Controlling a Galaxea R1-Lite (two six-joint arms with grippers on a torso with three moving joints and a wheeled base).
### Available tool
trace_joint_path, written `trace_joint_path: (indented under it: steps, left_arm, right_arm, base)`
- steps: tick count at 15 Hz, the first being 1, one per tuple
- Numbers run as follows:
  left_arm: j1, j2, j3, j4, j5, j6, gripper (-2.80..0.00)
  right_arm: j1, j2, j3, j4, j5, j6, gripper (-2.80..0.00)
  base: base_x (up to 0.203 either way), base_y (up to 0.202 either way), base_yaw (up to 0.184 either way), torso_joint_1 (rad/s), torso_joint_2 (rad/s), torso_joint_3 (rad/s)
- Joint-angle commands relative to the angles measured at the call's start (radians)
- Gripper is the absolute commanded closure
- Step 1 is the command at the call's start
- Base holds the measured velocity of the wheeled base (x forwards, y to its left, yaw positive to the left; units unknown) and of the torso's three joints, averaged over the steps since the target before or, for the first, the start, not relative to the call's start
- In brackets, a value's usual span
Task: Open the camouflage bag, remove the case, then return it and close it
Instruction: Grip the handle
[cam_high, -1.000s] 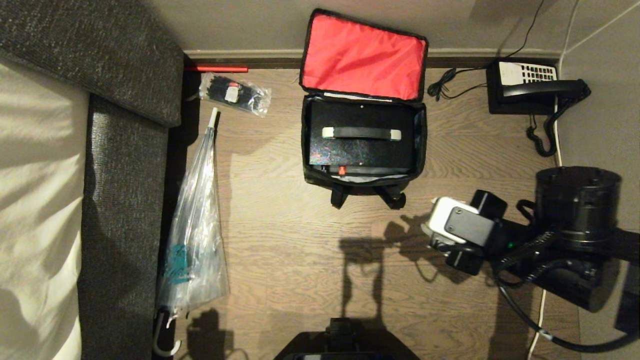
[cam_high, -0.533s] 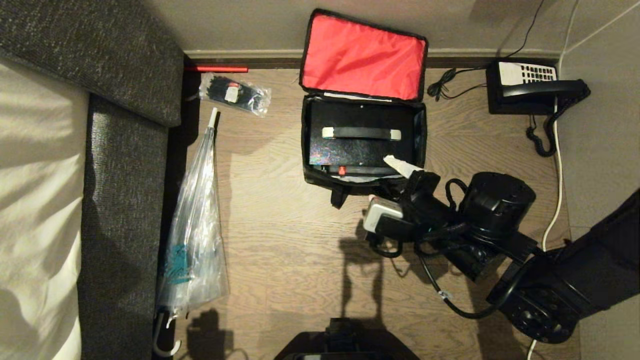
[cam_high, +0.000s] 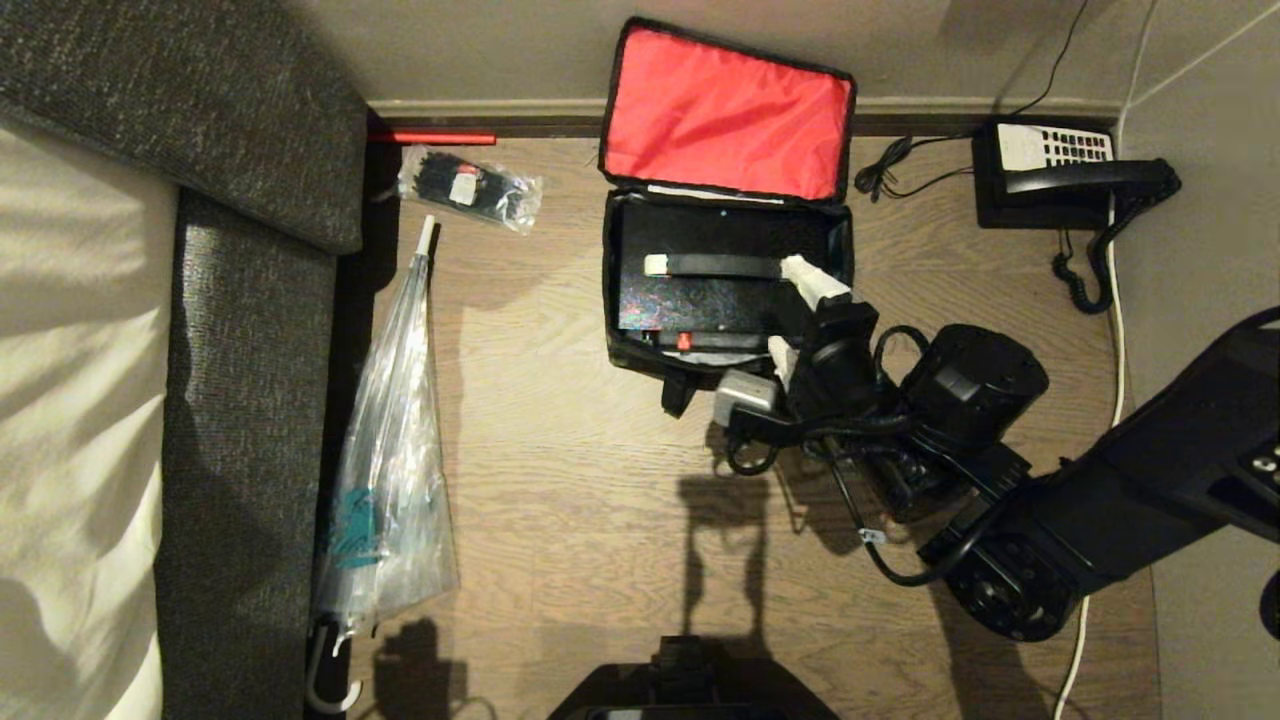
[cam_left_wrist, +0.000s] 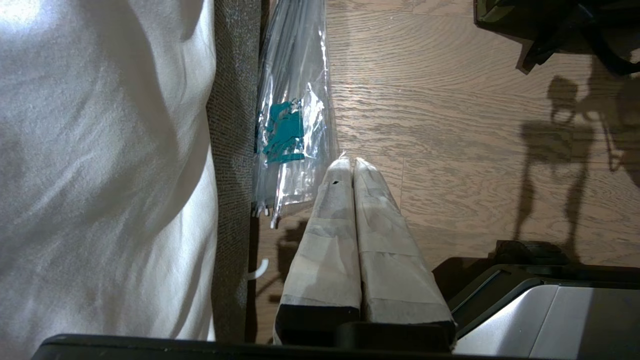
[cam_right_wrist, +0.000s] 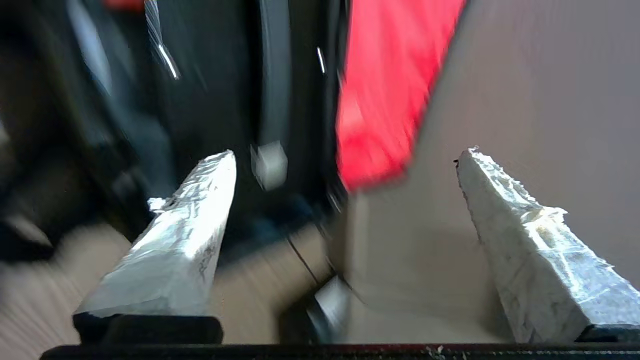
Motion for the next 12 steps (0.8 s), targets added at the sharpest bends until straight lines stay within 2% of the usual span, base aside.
trace_joint_path:
  steps: [1,3,6,9,12]
  left_arm:
    - [0.0,-0.002,0.002,0.0,0.001,0.0,0.0]
    - [0.0,-0.002,0.002,0.0,0.001,0.0,0.0]
    - [0.0,-0.002,0.002,0.0,0.001,0.0,0.0]
    - [0.0,-0.002,0.002,0.0,0.001,-0.002,0.0]
    - [0.0,-0.002,0.001,0.0,0.001,0.0,0.0]
  right_arm:
    - [0.013,0.01,-0.039,0.013,-0.11,-0.025,-2.8]
    - [0.041,0.044,-0.115,0.077,-0.239,-0.015,-2.8]
    - [0.086,0.098,-0.192,0.126,-0.383,0.12,-2.8]
    - [0.091,0.16,-0.276,0.166,-0.408,0.255,-2.8]
    - [0.07,0.216,-0.301,0.114,-0.358,0.27,-2.8]
  base:
    - [0.0,0.0,0.0,0.0,0.0,0.0]
    - [0.0,0.0,0.0,0.0,0.0,0.0]
    - [0.0,0.0,0.0,0.0,0.0,0.0]
    - [0.0,0.0,0.0,0.0,0.0,0.0]
    - [0.0,0.0,0.0,0.0,0.0,0.0]
